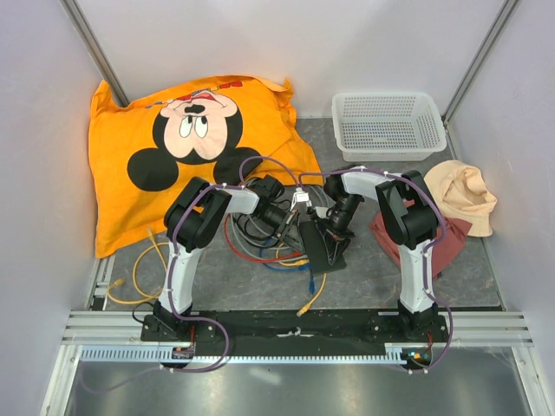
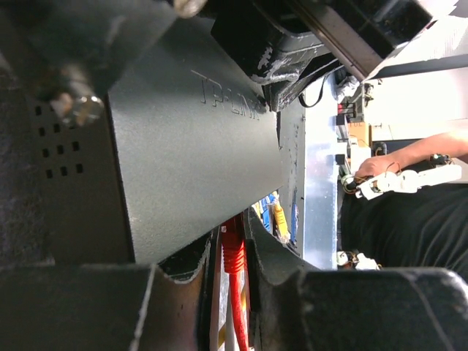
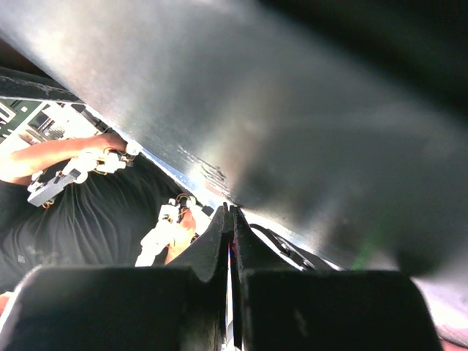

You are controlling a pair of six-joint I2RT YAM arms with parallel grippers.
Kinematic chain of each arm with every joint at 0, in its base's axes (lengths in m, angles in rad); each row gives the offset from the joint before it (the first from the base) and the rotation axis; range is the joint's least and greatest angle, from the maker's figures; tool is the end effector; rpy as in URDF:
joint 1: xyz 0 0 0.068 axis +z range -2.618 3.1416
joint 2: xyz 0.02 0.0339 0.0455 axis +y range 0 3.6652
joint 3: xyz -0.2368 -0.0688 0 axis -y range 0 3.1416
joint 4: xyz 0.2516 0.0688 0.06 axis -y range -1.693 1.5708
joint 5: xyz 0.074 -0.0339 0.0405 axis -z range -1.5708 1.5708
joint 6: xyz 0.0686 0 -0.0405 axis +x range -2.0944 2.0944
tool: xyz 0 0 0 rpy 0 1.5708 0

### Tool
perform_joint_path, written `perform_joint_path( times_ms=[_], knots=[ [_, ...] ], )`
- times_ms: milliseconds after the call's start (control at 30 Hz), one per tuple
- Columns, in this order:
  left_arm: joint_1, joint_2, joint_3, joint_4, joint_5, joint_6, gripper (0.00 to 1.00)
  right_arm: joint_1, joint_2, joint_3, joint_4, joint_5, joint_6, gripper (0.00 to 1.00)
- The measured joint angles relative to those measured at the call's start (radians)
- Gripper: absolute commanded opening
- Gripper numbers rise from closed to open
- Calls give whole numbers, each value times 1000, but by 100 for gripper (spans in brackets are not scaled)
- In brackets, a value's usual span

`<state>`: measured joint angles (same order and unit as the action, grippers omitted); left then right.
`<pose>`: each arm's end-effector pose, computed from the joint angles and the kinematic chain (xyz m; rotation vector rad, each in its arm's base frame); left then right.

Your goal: Pull the plug from the switch port

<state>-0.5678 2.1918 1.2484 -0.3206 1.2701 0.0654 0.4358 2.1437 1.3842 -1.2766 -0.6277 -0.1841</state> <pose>0.2873 -0.2610 0.0477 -1.0314 -2.2486 1.8489 0.2677 0.1691 0.0670 0.5825 -2.4523 -0.7345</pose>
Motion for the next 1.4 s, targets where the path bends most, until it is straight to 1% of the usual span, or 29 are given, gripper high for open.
perform_joint_path(
  times_ms=[467,867,1400],
  knots=[
    [7,-14,-24,34,-14,-29,2,5,3,5,-5,9,5,0],
    [8,-23,-2,-47,-64,7,2,6,6,8,-7,8,5,0],
    [17,-24,8,-108,-71,25,2,12,11,17,-19,24,-1,0]
  ],
)
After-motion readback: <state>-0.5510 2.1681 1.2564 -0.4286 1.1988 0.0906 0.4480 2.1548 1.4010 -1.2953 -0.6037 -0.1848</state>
